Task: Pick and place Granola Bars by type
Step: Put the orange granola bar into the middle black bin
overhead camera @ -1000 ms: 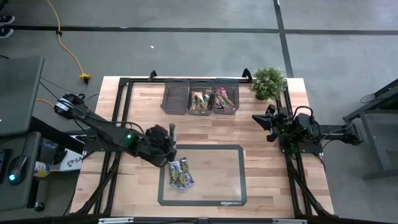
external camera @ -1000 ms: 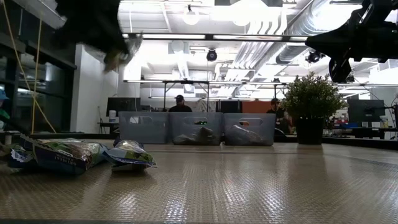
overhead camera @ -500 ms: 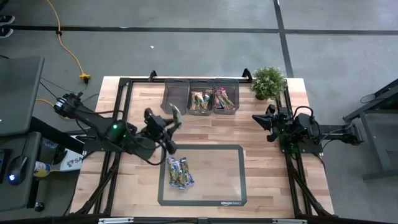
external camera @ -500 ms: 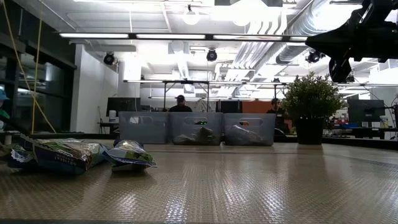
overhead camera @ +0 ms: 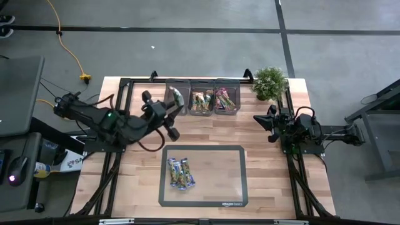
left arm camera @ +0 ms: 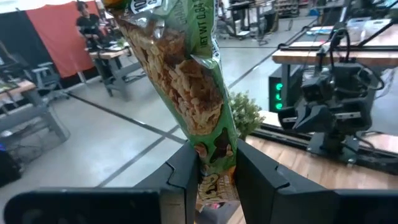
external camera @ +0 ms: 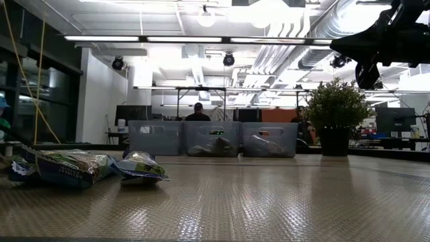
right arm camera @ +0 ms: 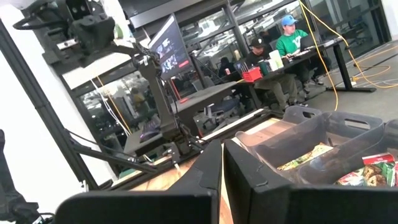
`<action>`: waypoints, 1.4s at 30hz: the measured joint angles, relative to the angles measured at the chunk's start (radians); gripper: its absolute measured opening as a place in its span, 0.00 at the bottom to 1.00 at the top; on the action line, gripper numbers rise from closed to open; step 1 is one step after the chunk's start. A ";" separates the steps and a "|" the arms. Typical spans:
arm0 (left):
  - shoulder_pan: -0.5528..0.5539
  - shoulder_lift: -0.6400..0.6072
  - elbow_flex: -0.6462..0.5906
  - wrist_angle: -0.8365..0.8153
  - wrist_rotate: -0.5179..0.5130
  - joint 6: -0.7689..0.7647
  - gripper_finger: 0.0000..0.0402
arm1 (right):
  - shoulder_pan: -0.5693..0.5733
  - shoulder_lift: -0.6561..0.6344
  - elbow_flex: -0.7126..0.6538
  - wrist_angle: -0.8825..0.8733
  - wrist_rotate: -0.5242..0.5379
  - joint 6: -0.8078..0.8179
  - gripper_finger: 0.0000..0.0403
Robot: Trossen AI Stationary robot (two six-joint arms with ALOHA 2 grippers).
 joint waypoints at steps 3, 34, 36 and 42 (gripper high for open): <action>0.029 0.001 0.000 0.016 0.047 0.003 0.21 | 0.000 0.000 0.000 0.000 0.000 0.000 0.00; 0.570 0.001 -0.001 0.159 0.948 -0.193 0.21 | 0.000 0.000 0.000 0.000 0.000 0.000 0.00; 0.614 0.001 -0.001 0.159 1.020 -0.201 0.21 | 0.000 0.000 0.000 0.000 0.000 0.000 0.00; 0.744 0.032 -0.006 0.152 1.200 -0.259 0.21 | 0.000 0.000 0.000 0.000 0.000 0.000 0.00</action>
